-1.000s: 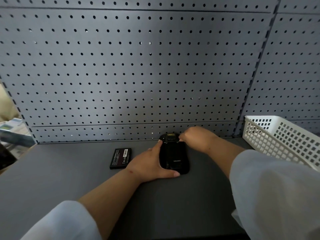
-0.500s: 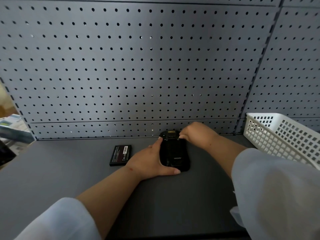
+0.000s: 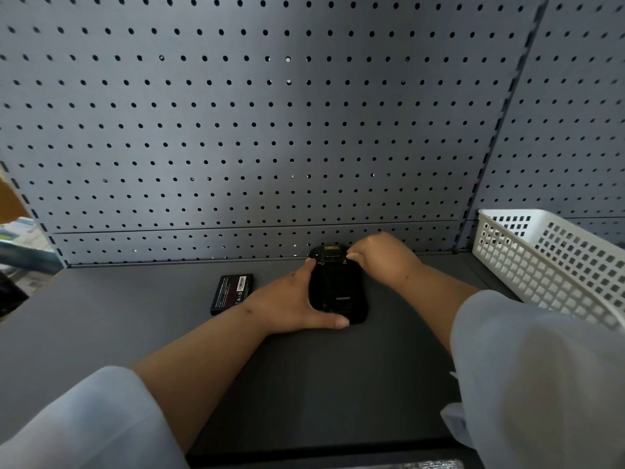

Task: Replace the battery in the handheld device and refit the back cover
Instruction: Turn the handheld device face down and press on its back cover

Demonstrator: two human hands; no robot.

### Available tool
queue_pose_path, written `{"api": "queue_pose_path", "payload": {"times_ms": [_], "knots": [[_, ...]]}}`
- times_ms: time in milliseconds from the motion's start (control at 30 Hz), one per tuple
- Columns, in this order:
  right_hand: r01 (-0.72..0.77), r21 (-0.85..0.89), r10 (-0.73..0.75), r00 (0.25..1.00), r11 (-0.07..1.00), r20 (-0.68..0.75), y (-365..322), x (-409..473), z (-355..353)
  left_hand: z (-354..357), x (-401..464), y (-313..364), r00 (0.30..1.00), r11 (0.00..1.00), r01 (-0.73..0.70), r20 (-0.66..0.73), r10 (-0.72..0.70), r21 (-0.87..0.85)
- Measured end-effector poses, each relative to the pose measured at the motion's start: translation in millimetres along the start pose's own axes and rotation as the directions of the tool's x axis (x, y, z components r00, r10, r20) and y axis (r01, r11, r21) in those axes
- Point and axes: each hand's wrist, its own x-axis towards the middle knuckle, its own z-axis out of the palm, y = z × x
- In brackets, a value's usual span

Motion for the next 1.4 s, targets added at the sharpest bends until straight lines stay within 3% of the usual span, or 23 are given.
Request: {"api": "queue_pose_path", "payload": {"times_ms": [133, 267, 933, 1333, 1400], "knots": [[-0.015, 0.257, 0.045, 0.992, 0.966, -0.114, 9.1, -8.0, 9.6, -20.1, 13.2, -1.9, 0.998, 1.0, 0.0, -0.059, 0.0, -0.002], [-0.058, 0.418, 0.088, 0.995, 0.906, -0.052, 12.7, -13.1, 13.3, -32.1, 28.7, -10.0, 0.995, 0.972, -0.013, -0.094, 0.036, 0.236], [-0.052, 0.404, 0.076, 0.996, 0.913, -0.043, 16.4, -20.4, 24.2, -29.9, 54.2, -8.4, 0.992, 0.849, -0.044, -0.08, 0.102, 0.527], [-0.05, 0.371, 0.069, 0.997, 0.927, -0.04, 12.5, -21.8, 22.5, -31.4, 63.6, 0.7, 0.996, 0.845, 0.046, 0.036, -0.076, 0.533], [-0.046, 0.369, 0.067, 0.997, 0.928, -0.045, 12.5, -21.7, 22.6, -30.2, 63.8, -0.4, 0.999, 0.836, 0.031, 0.007, -0.042, 0.547]]}}
